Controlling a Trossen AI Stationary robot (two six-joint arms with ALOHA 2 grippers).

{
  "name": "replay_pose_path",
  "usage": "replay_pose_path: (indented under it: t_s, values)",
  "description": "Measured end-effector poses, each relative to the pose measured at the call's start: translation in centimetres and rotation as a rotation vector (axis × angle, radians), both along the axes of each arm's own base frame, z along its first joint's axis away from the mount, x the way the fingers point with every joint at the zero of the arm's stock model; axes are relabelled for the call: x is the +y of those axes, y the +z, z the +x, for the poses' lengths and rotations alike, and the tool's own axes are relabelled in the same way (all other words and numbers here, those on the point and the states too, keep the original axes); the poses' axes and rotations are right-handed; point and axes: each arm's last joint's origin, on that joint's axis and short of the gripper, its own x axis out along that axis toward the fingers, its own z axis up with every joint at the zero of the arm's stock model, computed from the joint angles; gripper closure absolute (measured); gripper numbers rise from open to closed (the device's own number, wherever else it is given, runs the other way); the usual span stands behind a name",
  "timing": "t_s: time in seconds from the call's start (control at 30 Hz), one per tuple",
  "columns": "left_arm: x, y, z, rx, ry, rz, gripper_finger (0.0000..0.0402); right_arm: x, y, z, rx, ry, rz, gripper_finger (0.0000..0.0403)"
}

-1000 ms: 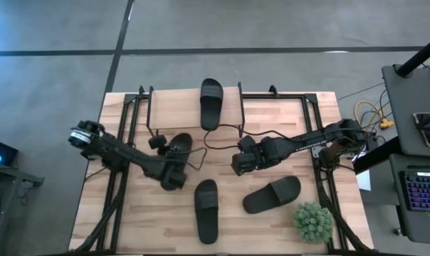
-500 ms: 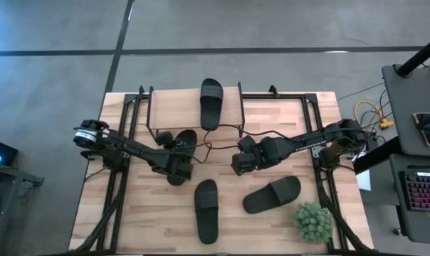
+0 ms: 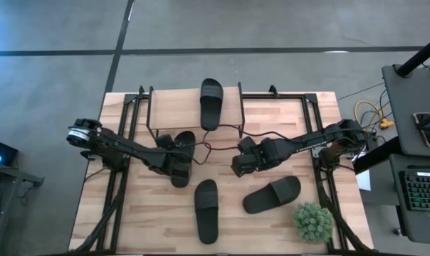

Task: Pick and place slides into the shelf
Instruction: Put the left big black slide under the shelf

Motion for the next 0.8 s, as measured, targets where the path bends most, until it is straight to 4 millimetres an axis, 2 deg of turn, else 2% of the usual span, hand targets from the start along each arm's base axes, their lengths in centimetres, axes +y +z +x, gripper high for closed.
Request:
replay_pose_path:
  t_s: [0.23,0.4,0.6,0.8]
  values:
    - [-0.2,3.6,-1.2,-0.094,-0.019,-0.107,0.0221,0.0,0.0,0.0,0.006,0.016,-0.008,0.0277]
    - [-1.6,6.2,-2.2,-0.209,-0.078,-0.244,0.0233,0.0,0.0,0.0,0.012,0.032,-0.013,0.0277]
    - [-4.8,6.8,-3.4,-0.246,-0.201,-0.403,0.0312,0.0,0.0,0.0,0.025,0.064,-0.022,0.0277]
    - [-8.6,6.3,-3.4,-0.316,-0.217,-0.576,0.0393,0.0,0.0,0.0,0.04,0.102,-0.034,0.0277]
